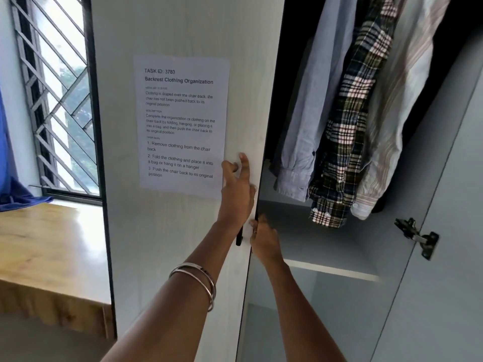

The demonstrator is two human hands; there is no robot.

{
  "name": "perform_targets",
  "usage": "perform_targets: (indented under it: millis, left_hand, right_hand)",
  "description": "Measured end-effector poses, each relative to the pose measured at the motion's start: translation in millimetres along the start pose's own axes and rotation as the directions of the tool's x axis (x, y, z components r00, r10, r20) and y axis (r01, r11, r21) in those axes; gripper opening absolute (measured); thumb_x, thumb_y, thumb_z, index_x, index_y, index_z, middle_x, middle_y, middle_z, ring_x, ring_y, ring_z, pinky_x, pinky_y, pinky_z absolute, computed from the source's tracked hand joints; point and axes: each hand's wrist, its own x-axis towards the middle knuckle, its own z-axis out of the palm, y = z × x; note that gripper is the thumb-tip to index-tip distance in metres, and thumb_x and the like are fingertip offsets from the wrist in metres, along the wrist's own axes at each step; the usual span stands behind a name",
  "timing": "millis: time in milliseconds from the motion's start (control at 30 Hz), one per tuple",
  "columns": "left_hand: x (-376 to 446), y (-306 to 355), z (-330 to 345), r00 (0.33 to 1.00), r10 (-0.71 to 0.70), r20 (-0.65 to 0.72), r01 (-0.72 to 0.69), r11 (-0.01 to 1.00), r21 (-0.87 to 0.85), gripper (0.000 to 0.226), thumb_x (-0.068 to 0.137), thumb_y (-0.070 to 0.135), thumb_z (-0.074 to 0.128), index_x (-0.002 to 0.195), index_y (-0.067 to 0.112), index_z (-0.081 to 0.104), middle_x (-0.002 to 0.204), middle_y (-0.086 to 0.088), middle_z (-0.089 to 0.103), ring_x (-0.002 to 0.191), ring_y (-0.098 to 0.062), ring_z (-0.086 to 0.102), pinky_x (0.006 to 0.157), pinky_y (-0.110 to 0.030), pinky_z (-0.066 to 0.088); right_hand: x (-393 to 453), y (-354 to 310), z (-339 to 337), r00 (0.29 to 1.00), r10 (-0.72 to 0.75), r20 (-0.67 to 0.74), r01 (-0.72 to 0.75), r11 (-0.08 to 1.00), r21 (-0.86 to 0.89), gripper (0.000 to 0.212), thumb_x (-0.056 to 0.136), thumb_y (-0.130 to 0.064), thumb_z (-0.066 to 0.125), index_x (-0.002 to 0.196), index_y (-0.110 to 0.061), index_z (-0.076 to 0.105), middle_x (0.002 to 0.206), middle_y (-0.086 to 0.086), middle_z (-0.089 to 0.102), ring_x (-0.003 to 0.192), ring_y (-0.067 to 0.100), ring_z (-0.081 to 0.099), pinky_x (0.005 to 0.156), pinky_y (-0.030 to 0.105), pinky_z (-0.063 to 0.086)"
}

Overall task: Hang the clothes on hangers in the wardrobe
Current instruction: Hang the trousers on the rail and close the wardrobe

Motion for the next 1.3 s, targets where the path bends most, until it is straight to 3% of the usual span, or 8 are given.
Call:
perform_targets:
  millis: [267, 400, 500, 800, 900, 1033, 1167, 1300]
  left_hand:
    - [6.8, -4.4, -9.4, 0.996, 0.085, -0.040, -0.082, 0.993, 0.081, 0.033, 0.098, 0.046, 0.041, 0.119, 0.021, 0.034, 0.103, -0.008, 0.052, 0.060, -0.009, 0.054, 0.057, -0.020, 0.050]
    - [2.1, -5.1, -23.0, 0.997, 0.070, 0.024, -0.072, 0.992, 0.099, 0.040, 0.101, 0.035, 0.037, 0.135, 0.015, 0.030, 0.118, -0.001, 0.044, 0.086, -0.018, 0.058, 0.070, -0.026, 0.052]
    - [-5.0, 1.1, -28.9, 0.997, -0.010, 0.077, 0.008, 1.000, 0.029, 0.044, 0.103, 0.020, 0.038, 0.144, 0.014, 0.023, 0.126, -0.004, 0.042, 0.100, -0.007, 0.059, 0.074, -0.027, 0.050]
    - [-45.1, 50.8, -24.4, 0.973, -0.214, 0.089, 0.156, 0.889, 0.431, 0.089, 0.076, 0.008, 0.074, 0.147, 0.013, 0.021, 0.150, -0.023, 0.009, 0.121, -0.049, 0.039, 0.093, -0.057, 0.044]
    - [-55.9, 86.5, -15.8, 0.983, -0.142, 0.114, 0.094, 0.933, 0.348, 0.077, 0.078, 0.013, 0.071, 0.142, 0.015, 0.029, 0.146, -0.023, 0.017, 0.122, -0.048, 0.037, 0.092, -0.059, 0.041]
    - [-69.1, 168.8, 10.0, 0.974, 0.134, 0.182, -0.132, 0.991, -0.021, 0.057, 0.081, 0.020, 0.064, 0.135, 0.015, 0.045, 0.129, -0.018, 0.043, 0.112, -0.032, 0.050, 0.097, -0.040, 0.044]
    - [-99.7, 261.6, 27.1, 0.935, 0.255, 0.246, -0.139, 0.903, -0.407, 0.041, 0.083, 0.024, 0.065, 0.123, 0.016, 0.059, 0.105, -0.007, 0.061, 0.084, -0.017, 0.061, 0.084, -0.030, 0.051]
    - [-134.3, 326.9, 42.0, 0.870, 0.324, 0.371, -0.045, 0.802, -0.596, 0.036, 0.084, 0.022, 0.069, 0.119, 0.015, 0.062, 0.097, -0.001, 0.065, 0.075, -0.013, 0.063, 0.073, -0.025, 0.050]
  right_hand:
    - [4.6, -7.9, 8.3, 0.987, 0.144, 0.073, -0.152, 0.982, 0.112, 0.029, 0.101, -0.016, 0.038, 0.129, -0.013, 0.048, 0.121, 0.013, 0.059, 0.110, 0.030, 0.059, 0.090, 0.035, 0.050]
    - [-13.1, -9.2, -5.6, 0.967, 0.196, 0.163, -0.218, 0.966, 0.137, 0.039, 0.099, -0.017, 0.045, 0.138, -0.019, 0.045, 0.126, 0.008, 0.057, 0.112, 0.026, 0.057, 0.095, 0.045, 0.051]
    - [-47.7, -5.9, -32.6, 0.972, 0.219, 0.089, -0.232, 0.957, 0.175, 0.034, 0.097, -0.014, 0.052, 0.131, -0.017, 0.049, 0.103, 0.009, 0.061, 0.093, 0.020, 0.059, 0.085, 0.042, 0.054]
    - [-123.7, -9.2, -114.0, 0.946, 0.185, -0.266, -0.095, 0.944, 0.316, 0.024, 0.090, 0.013, 0.045, 0.106, 0.001, 0.059, 0.082, 0.013, 0.057, 0.058, 0.004, 0.050, 0.051, 0.009, 0.038]
    - [-143.6, -6.0, -149.9, 0.869, 0.170, -0.464, -0.022, 0.951, 0.307, 0.022, 0.090, 0.006, 0.046, 0.098, -0.003, 0.065, 0.083, 0.011, 0.061, 0.070, 0.015, 0.059, 0.066, 0.024, 0.051]
    - [-197.8, 11.1, -219.5, 0.625, -0.075, -0.777, 0.053, 0.997, -0.053, 0.025, 0.085, -0.009, 0.047, 0.094, -0.016, 0.069, 0.077, 0.002, 0.071, 0.072, 0.024, 0.066, 0.070, 0.039, 0.055]
    - [-254.2, 28.6, -288.7, 0.162, -0.380, -0.910, 0.025, 0.924, -0.382, 0.018, 0.092, -0.013, 0.050, 0.098, -0.013, 0.067, 0.081, 0.004, 0.066, 0.081, 0.022, 0.054, 0.071, 0.035, 0.042]
    - [-281.9, 59.0, -331.4, -0.008, -0.166, -0.986, -0.150, 0.975, -0.163, 0.022, 0.092, -0.016, 0.048, 0.110, -0.014, 0.060, 0.107, 0.011, 0.056, 0.107, 0.025, 0.041, 0.081, 0.032, 0.022]
